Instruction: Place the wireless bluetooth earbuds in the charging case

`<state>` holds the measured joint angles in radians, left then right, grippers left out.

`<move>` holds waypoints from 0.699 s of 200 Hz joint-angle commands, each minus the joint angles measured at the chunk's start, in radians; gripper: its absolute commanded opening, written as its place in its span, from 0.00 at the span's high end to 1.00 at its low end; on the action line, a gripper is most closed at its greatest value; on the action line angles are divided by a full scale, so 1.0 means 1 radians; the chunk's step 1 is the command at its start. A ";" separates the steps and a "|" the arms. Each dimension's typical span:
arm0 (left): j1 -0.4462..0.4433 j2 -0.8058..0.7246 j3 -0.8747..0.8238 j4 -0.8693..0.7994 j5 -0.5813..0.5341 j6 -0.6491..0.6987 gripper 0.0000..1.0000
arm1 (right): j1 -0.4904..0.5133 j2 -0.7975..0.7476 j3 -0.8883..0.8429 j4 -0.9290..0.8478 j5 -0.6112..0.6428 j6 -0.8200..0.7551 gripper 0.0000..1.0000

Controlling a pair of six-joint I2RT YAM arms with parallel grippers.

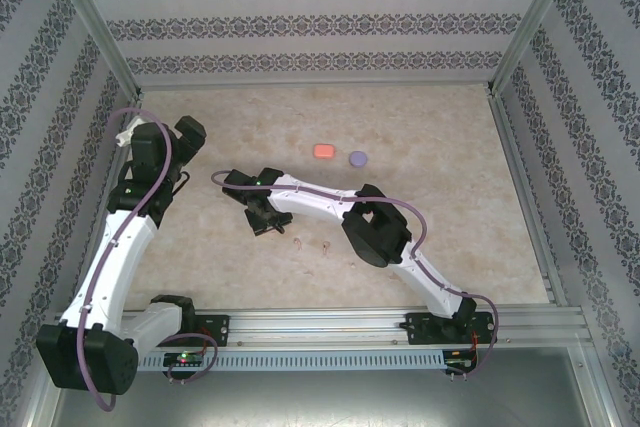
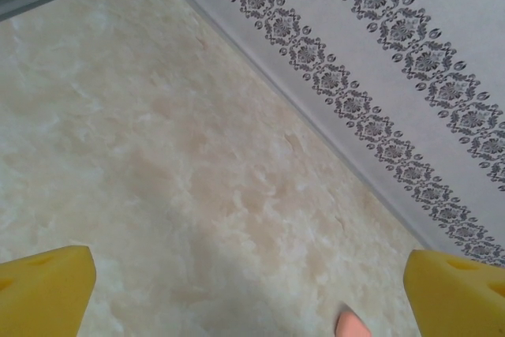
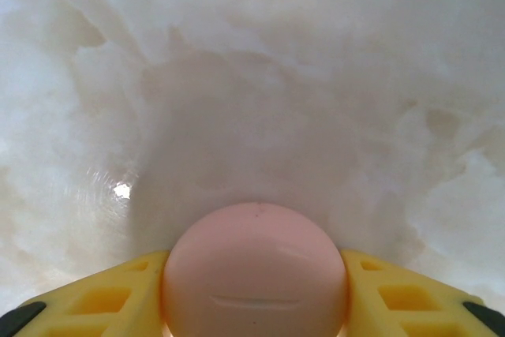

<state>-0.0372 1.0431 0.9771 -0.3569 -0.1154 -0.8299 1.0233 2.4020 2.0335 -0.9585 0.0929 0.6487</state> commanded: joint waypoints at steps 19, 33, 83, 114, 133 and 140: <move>0.008 0.031 -0.033 -0.056 0.041 0.012 0.02 | -0.051 -0.124 -0.120 0.113 0.009 0.034 0.65; 0.007 0.038 -0.062 -0.028 0.065 0.016 0.04 | -0.075 -0.187 -0.167 0.158 0.005 0.044 0.65; -0.018 0.078 -0.213 0.281 0.229 0.101 0.03 | -0.203 -0.383 -0.304 0.241 0.002 0.056 0.65; -0.061 0.140 -0.301 0.578 0.389 0.164 0.00 | -0.322 -0.489 -0.416 0.334 -0.050 0.120 0.66; -0.098 0.177 -0.359 0.790 0.478 0.190 0.00 | -0.397 -0.539 -0.476 0.399 -0.096 0.194 0.66; -0.112 0.198 -0.371 0.848 0.514 0.203 0.00 | -0.420 -0.555 -0.497 0.423 -0.114 0.225 0.66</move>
<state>-0.1074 1.2018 0.6495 0.1329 0.2291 -0.7052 0.6739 1.8969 1.6070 -0.6308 0.0437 0.7574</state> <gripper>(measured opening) 0.998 0.480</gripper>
